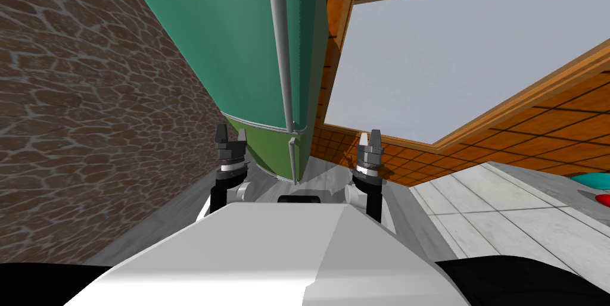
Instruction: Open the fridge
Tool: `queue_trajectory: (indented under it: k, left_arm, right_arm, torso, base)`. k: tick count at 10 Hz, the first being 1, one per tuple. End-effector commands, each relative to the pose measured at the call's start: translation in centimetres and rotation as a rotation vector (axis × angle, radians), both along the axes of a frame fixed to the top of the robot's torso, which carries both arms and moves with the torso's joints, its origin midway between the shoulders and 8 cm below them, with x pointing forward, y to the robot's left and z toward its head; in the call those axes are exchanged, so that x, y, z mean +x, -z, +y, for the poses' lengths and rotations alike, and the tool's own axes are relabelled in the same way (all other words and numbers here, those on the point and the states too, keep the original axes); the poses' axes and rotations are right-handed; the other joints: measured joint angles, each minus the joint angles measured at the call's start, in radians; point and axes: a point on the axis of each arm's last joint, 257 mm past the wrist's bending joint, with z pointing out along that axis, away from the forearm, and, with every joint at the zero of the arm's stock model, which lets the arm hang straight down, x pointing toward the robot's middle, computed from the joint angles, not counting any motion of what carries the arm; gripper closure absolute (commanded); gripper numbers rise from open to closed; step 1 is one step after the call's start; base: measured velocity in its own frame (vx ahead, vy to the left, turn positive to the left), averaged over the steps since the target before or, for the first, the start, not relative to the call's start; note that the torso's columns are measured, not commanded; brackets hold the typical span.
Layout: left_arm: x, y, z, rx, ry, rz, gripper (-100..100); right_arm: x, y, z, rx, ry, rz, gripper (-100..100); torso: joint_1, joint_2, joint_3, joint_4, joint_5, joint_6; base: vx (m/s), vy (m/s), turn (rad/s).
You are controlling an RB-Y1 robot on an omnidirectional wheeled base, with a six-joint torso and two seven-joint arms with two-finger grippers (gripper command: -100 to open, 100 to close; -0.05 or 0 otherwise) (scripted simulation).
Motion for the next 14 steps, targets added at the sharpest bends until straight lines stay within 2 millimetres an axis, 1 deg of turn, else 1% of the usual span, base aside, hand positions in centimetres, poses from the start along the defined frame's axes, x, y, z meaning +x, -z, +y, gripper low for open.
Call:
queue_trajectory:
  k: [1,3,9,10,11,14]
  left_arm:
    - [0.0,0.0,0.0,0.0,0.0,0.0,0]
    - [0.0,-0.01,0.0,0.0,0.0,0.0,0]
    - [-0.01,-0.02,0.0,0.0,0.0,0.0,0]
    - [0.2,0.1,-0.17,0.031,0.014,0.019,-100]
    - [0.31,0.16,-0.22,0.045,0.021,0.03,-100]
    - [0.72,0.39,-0.28,0.091,0.04,0.074,-100]
  right_arm:
    - [0.0,0.0,0.0,0.0,0.0,0.0,0]
    - [0.0,-0.01,0.0,0.0,0.0,0.0,0]
    - [-0.01,-0.01,0.0,0.0,0.0,0.0,0]
    - [-0.01,-0.02,0.0,0.0,0.0,0.0,0]
    - [0.0,0.0,0.0,0.0,0.0,0.0,0]
    - [0.0,0.01,0.0,0.0,0.0,0.0,0]
  torso:
    - [0.0,0.04,-0.082,0.041,0.0,0.0]
    - [0.0,0.175,-0.351,0.176,0.0,0.0]
    - [0.0,0.618,-1.234,0.617,0.0,0.0]
    - [0.0,0.691,-1.382,0.691,0.0,0.0]
    - [0.0,0.725,-1.451,0.724,0.0,0.0]
    - [0.0,0.738,-1.476,0.738,0.0,0.0]
  base:
    - [0.0,0.0,0.0]
    - [0.0,0.0,0.0]
    - [0.0,0.0,0.0]
    - [0.009,-0.005,-0.035]
    - [0.006,-0.008,-0.04]
    - [0.006,-0.01,-0.045]
